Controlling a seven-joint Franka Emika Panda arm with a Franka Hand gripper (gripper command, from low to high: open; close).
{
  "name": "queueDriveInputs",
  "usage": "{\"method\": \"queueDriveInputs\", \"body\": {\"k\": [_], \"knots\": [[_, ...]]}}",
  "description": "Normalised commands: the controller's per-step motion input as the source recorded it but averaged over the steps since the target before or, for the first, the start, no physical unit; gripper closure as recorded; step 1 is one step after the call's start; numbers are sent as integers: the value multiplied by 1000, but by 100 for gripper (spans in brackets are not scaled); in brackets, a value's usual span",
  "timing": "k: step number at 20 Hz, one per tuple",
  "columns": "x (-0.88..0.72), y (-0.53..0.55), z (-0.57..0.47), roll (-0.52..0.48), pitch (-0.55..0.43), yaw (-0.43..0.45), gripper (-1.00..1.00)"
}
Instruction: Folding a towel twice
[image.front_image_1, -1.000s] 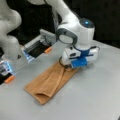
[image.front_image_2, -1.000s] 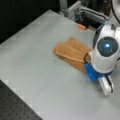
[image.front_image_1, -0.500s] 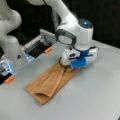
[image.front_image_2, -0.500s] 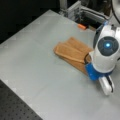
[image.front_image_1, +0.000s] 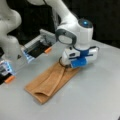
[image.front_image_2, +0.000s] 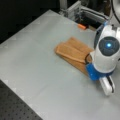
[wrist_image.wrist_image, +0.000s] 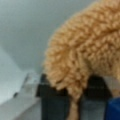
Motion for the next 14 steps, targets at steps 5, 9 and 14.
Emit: {"method": "queueDriveInputs", "body": {"k": [5, 9, 14], "knots": [[-65, 4, 247, -178, 14, 36, 100], [-84, -29, 354, -144, 144, 97, 100], [-18, -96, 245, -73, 198, 155, 100]]}}
